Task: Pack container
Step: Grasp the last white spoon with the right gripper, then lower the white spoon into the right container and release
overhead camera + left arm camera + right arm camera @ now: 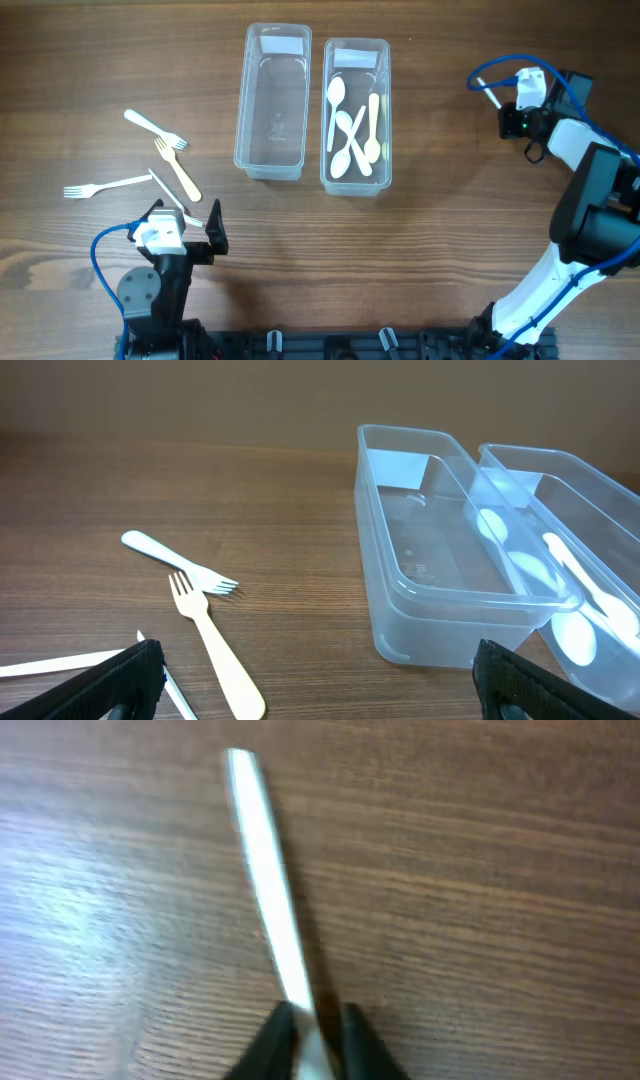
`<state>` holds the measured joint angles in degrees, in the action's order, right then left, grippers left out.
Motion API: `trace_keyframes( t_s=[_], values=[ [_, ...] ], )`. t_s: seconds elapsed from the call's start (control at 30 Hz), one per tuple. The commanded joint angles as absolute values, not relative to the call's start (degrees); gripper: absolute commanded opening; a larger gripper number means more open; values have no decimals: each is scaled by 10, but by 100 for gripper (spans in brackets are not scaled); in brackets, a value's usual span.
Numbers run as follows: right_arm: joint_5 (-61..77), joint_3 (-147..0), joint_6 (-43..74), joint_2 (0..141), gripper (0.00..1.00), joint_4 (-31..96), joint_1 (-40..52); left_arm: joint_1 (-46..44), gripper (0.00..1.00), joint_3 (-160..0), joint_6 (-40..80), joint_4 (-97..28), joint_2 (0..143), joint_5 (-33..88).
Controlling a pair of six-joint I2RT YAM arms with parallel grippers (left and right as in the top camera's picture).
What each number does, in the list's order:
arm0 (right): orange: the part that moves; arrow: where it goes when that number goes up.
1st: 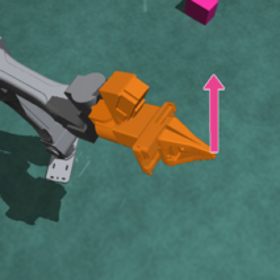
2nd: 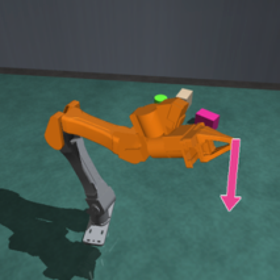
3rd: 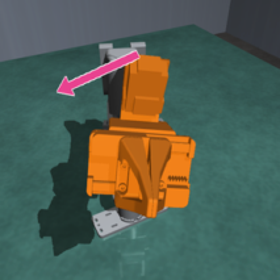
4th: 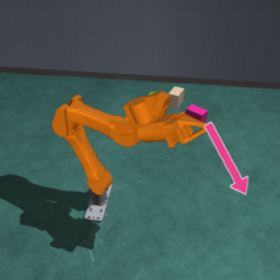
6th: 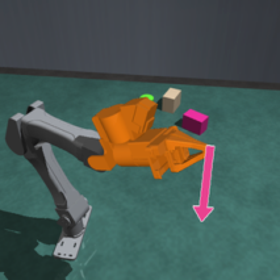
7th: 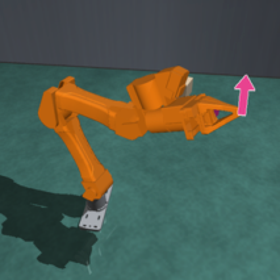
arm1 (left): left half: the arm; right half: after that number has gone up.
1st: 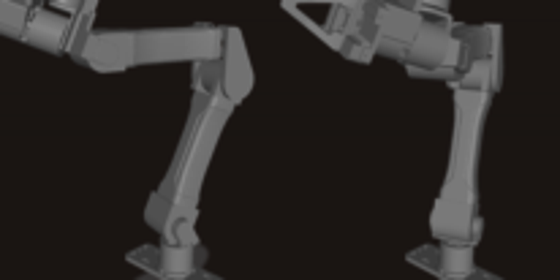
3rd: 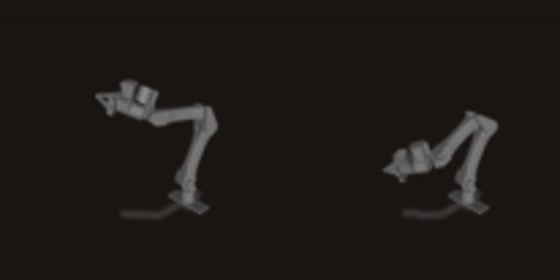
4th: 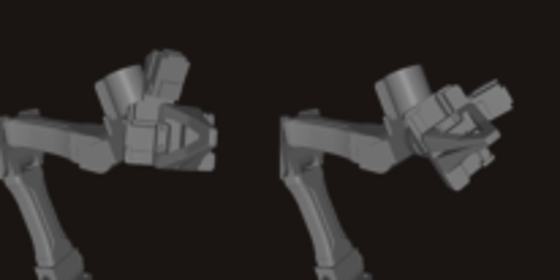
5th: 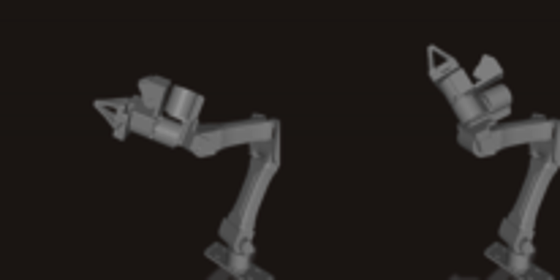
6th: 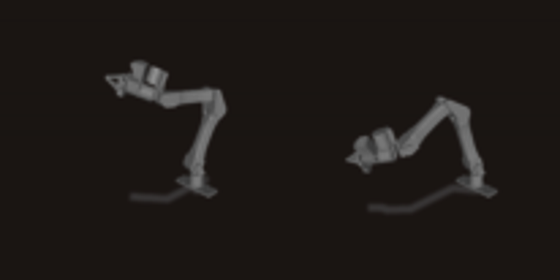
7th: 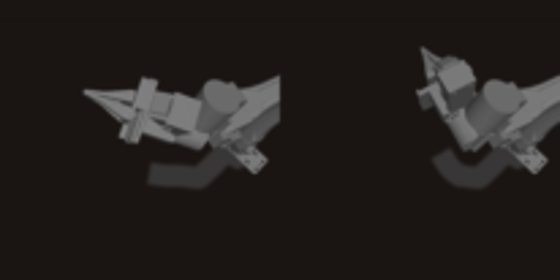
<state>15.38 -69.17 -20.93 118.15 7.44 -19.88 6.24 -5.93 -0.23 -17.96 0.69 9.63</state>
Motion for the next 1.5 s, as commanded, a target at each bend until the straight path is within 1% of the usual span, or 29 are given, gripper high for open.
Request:
trace_keyframes(
  t_s=[0.0, 0.13, 0.3, 0.43, 0.5, 0.67, 0.77, 0.83, 0.93, 0.97, 1.0, 1.03, 1.07, 1.1, 1.13, 1.23, 1.27, 1.37, 1.4, 1.43, 1.47],
  values=[
    [195, -688, -162, 1192, 4, 101, -199, 58, 100, -56, -13, -178, 3, 95],
    [247, -688, -109, 1145, 4, 103, -198, 58, 100, -56, -13, -178, 3, 95],
    [321, -688, -52, 1024, 4, 141, -184, 58, 100, -56, -13, -178, 3, 95],
    [385, -688, -29, 922, 4, 192, -133, 58, 100, -56, -13, -178, 3, 95],
    [395, -688, -9, 882, 4, 206, -88, 58, 100, -56, -13, -178, 3, 95],
    [377, -685, 49, 863, 4, 221, 39, 58, 100, -56, -13, -178, 3, 95],
    [258, -677, 81, 887, 4, 219, 119, 58, 100, -56, -13, -178, 3, 95],
    [232, -677, 82, 903, 4, 214, 150, 58, 100, -56, -13, -178, 3, 95],
    [229, -677, 125, 917, 5, 203, 175, 58, 100, -56, -13, -178, 3, 95],
    [229, -677, 129, 921, 13, 201, 179, 58, 100, -56, -13, -178, 3, 95],
    [229, -677, 129, 923, 37, 200, 181, 58, 100, -56, -13, -178, 3, 95],
    [229, -677, 129, 925, 45, 199, 181, 58, 100, -56, -13, -178, 3, 95],
    [226, -677, 128, 928, 51, 200, 180, 58, 100, -56, -13, -178, 3, 95],
    [219, -677, 128, 928, 60, 200, 180, 58, 100, -56, -13, -178, 3, 95],
    [204, -677, 127, 928, 66, 199, 180, 58, 100, -56, -13, -178, 3, 95],
    [134, -680, 96, 920, 72, 199, 174, 58, 100, -56, -13, -178, 3, 95],
    [105, -683, 103, 913, 72, 213, 165, 58, 100, -56, -13, -178, 3, 95],
    [58, -687, 164, 882, 72, 263, 112, 58, 100, -56, -13, -178, 3, 95],
    [60, -687, 194, 865, 73, 291, 73, 58, 100, -56, -13, -178, 3, 95],
    [60, -687, 199, 857, 77, 306, 50, 58, 100, -56, -13, -178, 3, 95],
    [58, -687, 192, 849, 93, 326, 21, 58, 100, -56, -13, -178, 3, 95]
  ],
)
